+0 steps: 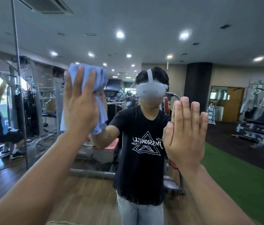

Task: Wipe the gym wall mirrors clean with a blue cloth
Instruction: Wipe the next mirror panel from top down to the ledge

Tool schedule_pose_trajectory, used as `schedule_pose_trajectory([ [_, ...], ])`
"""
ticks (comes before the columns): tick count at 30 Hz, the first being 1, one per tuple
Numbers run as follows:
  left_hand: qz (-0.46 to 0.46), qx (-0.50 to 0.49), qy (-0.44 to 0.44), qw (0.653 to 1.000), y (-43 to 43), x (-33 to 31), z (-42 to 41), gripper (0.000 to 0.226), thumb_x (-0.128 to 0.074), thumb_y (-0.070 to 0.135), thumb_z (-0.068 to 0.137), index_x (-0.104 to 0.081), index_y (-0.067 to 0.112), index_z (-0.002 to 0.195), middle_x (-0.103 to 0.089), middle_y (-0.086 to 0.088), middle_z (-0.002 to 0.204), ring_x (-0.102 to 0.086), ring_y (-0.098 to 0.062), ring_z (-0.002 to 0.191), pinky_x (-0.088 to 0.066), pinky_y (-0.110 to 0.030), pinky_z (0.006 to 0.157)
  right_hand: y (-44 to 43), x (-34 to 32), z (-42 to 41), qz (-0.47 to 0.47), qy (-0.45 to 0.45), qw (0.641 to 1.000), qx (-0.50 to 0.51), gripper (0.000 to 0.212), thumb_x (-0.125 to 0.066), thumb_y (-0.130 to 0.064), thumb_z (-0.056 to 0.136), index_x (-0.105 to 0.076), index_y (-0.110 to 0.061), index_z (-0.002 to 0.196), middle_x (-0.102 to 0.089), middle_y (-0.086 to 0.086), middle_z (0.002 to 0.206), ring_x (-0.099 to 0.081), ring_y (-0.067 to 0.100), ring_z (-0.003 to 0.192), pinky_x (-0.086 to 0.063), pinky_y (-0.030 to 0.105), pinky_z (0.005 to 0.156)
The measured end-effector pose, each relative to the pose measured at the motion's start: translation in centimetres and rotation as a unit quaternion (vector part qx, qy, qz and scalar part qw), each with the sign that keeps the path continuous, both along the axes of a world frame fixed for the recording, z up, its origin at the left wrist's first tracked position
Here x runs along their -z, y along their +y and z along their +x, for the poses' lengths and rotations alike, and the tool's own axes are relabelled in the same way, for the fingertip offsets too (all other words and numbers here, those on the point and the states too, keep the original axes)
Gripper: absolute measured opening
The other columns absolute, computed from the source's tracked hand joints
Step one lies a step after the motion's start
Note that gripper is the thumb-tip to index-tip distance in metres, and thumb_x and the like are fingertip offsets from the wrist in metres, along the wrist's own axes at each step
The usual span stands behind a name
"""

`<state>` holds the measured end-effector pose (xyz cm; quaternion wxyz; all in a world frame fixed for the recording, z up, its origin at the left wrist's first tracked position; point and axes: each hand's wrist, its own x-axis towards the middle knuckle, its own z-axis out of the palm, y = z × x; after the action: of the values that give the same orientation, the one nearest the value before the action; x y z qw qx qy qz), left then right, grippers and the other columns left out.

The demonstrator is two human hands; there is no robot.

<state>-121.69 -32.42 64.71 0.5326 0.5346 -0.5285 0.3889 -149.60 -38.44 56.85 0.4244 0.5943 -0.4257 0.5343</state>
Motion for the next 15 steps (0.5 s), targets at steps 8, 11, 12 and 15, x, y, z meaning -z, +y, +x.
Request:
schedule_pose_trajectory([
  [8, -0.039, 0.052, -0.189, 0.98, -1.9, 5.1, -9.9, 0.078, -0.056, -0.005, 0.085, -0.03, 0.018, 0.155, -0.029, -0.014, 0.162, -0.013, -0.043, 0.151, -0.011, -0.053, 0.125, -0.2, -0.1, -0.3, -0.005, -0.001, 1.0, -0.009, 0.059, -0.024, -0.034, 0.108, -0.026, -0.01, 0.162, -0.019, 0.007, 0.17, -0.015, 0.03, 0.158, -0.01, 0.053, 0.128],
  [11, 0.003, 0.071, -0.243, 0.967, -1.2, 11.3, -8.2, 0.053, -0.038, 0.001, 0.101, -0.04, 0.018, 0.151, -0.034, -0.011, 0.16, -0.023, -0.043, 0.149, -0.022, -0.056, 0.122, -0.1, -0.1, -0.4, 0.002, -0.001, 1.0, -0.014, 0.06, -0.026, -0.034, 0.108, -0.025, -0.009, 0.162, -0.017, 0.007, 0.171, -0.014, 0.03, 0.158, -0.008, 0.052, 0.128],
  [12, 0.017, 0.07, -0.249, 0.966, -0.8, 12.8, -6.6, 0.048, -0.032, 0.005, 0.105, -0.042, 0.019, 0.15, -0.034, -0.01, 0.159, -0.025, -0.043, 0.148, -0.024, -0.057, 0.12, 0.0, -0.1, -0.5, 0.003, 0.002, 1.0, -0.01, 0.06, -0.026, -0.034, 0.108, -0.024, -0.009, 0.163, -0.017, 0.008, 0.171, -0.013, 0.03, 0.158, -0.008, 0.053, 0.128],
  [15, 0.032, 0.03, -0.234, 0.971, 0.1, 13.8, -0.9, 0.045, -0.038, 0.016, 0.107, -0.036, 0.019, 0.152, -0.033, -0.014, 0.157, -0.022, -0.043, 0.149, -0.018, -0.057, 0.122, 0.0, -0.2, -0.5, 0.008, 0.007, 1.0, -0.008, 0.06, -0.024, -0.034, 0.108, -0.022, -0.009, 0.163, -0.017, 0.009, 0.171, -0.013, 0.032, 0.158, -0.006, 0.052, 0.128],
])
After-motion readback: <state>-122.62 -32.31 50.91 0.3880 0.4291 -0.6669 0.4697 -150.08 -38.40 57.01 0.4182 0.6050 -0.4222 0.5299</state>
